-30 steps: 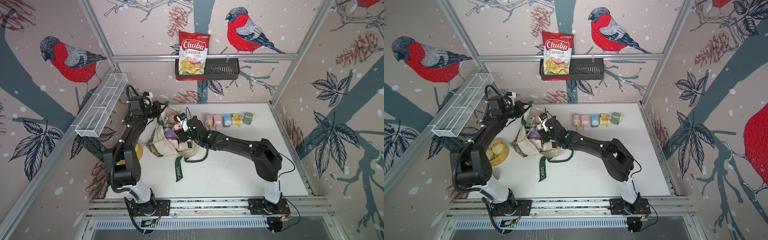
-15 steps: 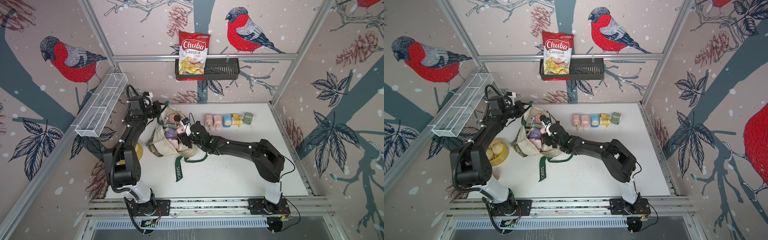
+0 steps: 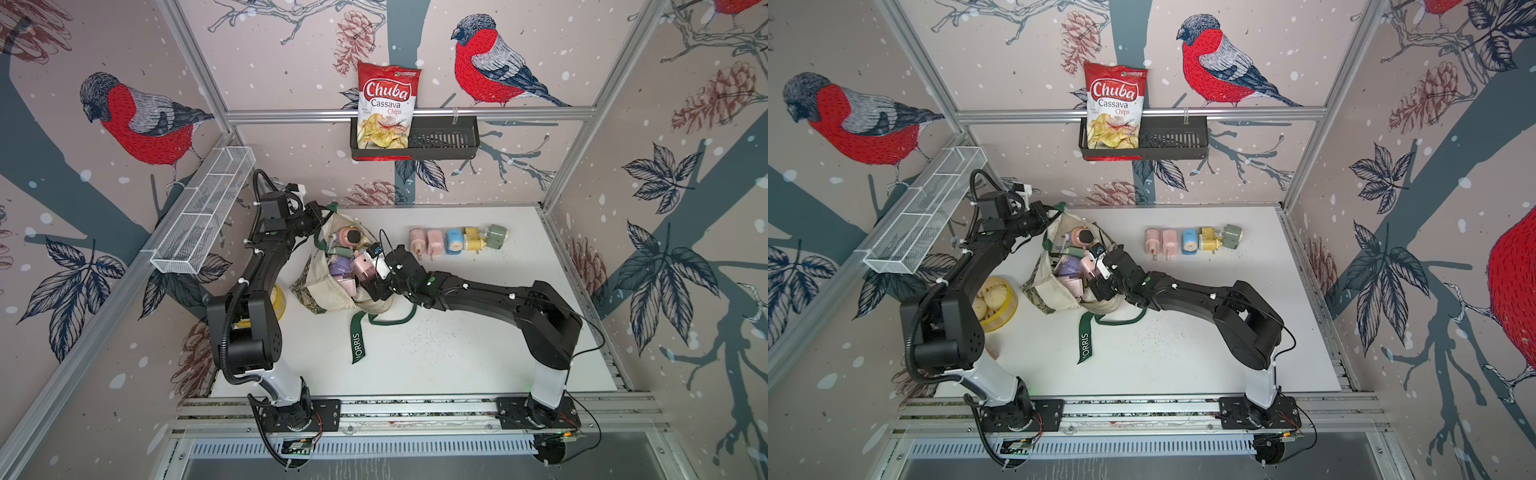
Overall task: Take out the pencil sharpeners from the tote bags
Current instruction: Pick up the pencil sharpener from the canvas bag.
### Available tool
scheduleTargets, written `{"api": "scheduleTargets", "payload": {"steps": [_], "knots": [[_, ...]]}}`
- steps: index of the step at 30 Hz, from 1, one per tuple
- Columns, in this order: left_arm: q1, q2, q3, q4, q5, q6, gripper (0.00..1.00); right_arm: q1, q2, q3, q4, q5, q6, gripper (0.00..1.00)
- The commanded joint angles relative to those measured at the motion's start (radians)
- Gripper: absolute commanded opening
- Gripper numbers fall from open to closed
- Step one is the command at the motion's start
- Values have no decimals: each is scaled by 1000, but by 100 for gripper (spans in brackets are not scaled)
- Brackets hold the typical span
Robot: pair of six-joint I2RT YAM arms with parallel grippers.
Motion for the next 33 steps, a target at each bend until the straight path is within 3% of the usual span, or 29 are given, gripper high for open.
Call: {"api": "scheduleTargets", "payload": {"steps": [1,19,25,33], "knots": [[5,-12,14,164,34,13,0,-3,-15,20,-67,-15,-38,86],[8,-19,16,164,42,10,0,-31,261,535,-528,-17,-14,90],[11,-23,16,164,41,12,0,-37,352,719,-660,-54,-13,81],[14,-21,15,167,43,9,0,-37,416,846,-753,-21,-13,71]]}}
